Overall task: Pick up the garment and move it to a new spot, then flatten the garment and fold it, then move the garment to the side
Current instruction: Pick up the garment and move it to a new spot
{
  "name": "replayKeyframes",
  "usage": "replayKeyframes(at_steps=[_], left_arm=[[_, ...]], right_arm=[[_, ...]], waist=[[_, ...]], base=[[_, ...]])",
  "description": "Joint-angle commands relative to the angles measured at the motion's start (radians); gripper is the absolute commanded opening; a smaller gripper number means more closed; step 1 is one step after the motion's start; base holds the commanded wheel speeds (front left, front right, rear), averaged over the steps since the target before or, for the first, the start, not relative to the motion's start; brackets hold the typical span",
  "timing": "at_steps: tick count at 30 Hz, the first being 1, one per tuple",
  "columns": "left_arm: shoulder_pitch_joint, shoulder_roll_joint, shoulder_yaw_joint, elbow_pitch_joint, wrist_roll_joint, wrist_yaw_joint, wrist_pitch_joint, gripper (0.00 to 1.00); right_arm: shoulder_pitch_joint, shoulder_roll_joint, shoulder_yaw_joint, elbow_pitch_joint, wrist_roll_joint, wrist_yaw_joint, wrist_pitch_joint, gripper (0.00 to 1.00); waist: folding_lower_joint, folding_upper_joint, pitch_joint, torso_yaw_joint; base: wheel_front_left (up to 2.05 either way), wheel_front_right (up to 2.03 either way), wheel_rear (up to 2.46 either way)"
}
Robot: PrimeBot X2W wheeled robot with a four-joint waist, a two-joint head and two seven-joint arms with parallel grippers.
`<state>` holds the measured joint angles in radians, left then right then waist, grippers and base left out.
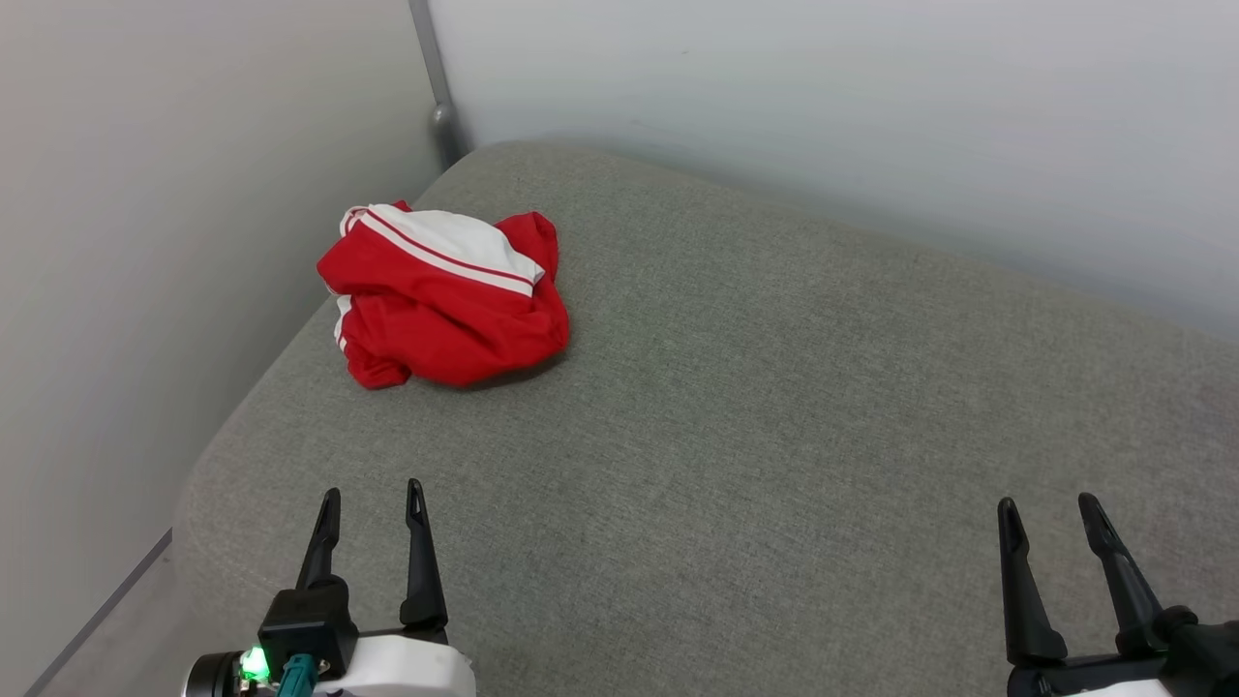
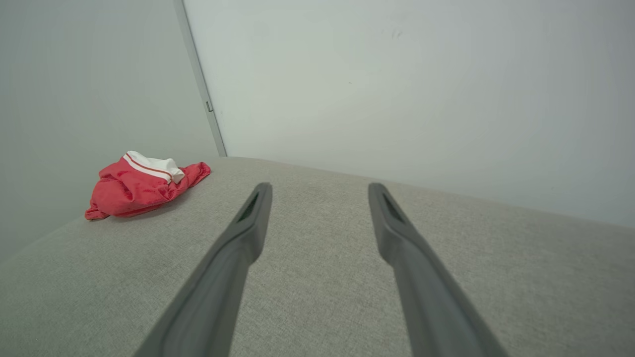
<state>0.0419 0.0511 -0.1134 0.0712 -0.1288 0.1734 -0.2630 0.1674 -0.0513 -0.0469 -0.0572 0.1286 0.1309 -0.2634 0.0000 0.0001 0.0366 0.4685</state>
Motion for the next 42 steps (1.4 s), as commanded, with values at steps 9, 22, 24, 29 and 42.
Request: replayKeyframes(at_steps=[9,22,24,29,42], left_arm=[[-0.066,0.001,0.063,0.019,-0.010,-0.028,-0.003,1.00],[-0.501,0.179,0.220,0.228,-0.014,-0.167,-0.002,1.00],[-0.591,0.216,0.232,0.278,-0.035,-0.192,0.030,1.00],[-0.785,0.307,0.249,0.372,-0.112,-0.260,0.207,1.00],[-1.027,0.543,-0.030,0.412,-0.411,-0.301,0.875,1.00]], right_arm=[[-0.021,0.002,0.000,-0.012,-0.028,0.000,-0.002,1.00],[-0.088,0.002,-0.018,-0.040,-0.093,0.000,-0.002,1.00],[-0.106,0.002,-0.024,-0.050,-0.102,0.000,-0.002,1.00],[-0.143,0.002,-0.039,-0.072,-0.123,0.000,-0.002,1.00],[-0.247,0.002,-0.039,-0.162,-0.165,0.000,-0.002,1.00]], waist=[[0.0000,-0.0001,0.039,-0.018],[0.0000,-0.0001,0.196,-0.077],[0.0000,-0.0001,0.232,-0.089],[0.0000,-0.0001,0.316,-0.117],[0.0000,-0.0001,0.499,-0.185]], base=[[0.00,0.00,0.00],[0.00,0.00,0.00],[0.00,0.00,0.00],[0.00,0.00,0.00],[0.00,0.00,0.00]])
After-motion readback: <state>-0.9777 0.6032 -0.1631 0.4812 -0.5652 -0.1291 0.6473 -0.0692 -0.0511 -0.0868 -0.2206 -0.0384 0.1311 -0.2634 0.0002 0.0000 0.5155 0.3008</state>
